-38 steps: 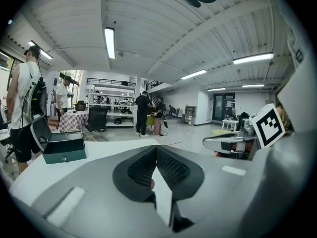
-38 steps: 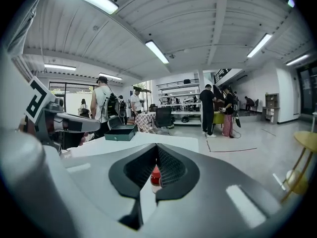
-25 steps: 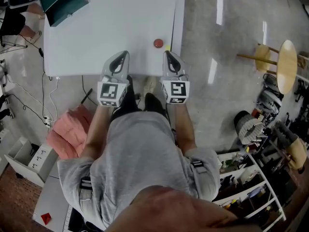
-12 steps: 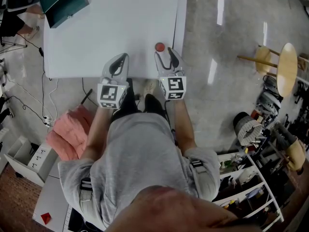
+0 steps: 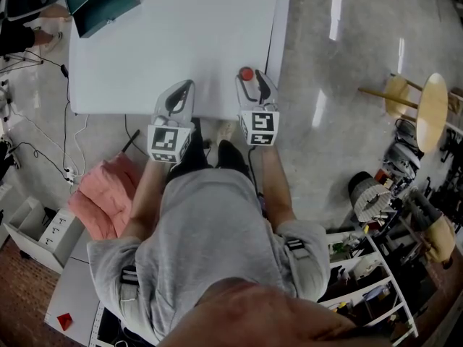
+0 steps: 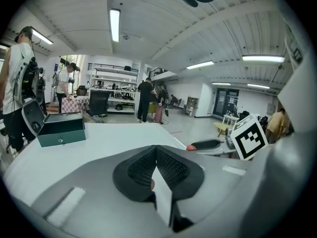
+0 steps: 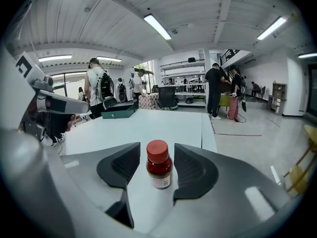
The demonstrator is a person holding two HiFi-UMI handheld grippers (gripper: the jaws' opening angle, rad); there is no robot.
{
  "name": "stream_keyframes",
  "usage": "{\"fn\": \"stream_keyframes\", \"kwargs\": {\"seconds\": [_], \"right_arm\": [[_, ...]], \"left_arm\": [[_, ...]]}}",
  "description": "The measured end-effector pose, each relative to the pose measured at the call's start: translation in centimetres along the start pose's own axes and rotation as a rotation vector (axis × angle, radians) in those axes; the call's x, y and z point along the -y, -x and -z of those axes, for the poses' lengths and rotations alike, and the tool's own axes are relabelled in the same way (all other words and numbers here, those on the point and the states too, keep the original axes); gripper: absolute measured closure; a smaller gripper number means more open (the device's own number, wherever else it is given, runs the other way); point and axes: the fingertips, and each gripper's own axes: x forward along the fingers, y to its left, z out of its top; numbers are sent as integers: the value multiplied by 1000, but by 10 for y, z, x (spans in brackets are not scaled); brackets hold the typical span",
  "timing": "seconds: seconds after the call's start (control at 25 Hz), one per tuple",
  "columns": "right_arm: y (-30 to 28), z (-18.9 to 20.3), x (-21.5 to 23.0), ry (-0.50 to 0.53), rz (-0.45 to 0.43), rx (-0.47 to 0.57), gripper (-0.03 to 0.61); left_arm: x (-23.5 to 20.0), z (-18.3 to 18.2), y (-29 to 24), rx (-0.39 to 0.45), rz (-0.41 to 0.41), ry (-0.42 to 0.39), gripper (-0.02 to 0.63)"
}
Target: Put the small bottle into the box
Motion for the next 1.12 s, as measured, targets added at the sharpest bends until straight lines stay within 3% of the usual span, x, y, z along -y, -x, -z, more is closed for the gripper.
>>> {"fn": "stream_keyframes", "kwargs": {"seconds": [0.08,0.16,0.6,1.12], "right_arm": [[-1,-1,0,-2,10,5,373],[-3,-3,0,0,23,10,432],[0,-10,-2,-1,11,23,440],[5,-92,-32,60,-60,134,440]], "left_arm": [[-1,-1,0,1,-3,1,601],[-4,-1,0,2,-7,3,603],[-20,-13,5,36,-42,4,603],[-66,-50,24,115,-138,32,602]]}}
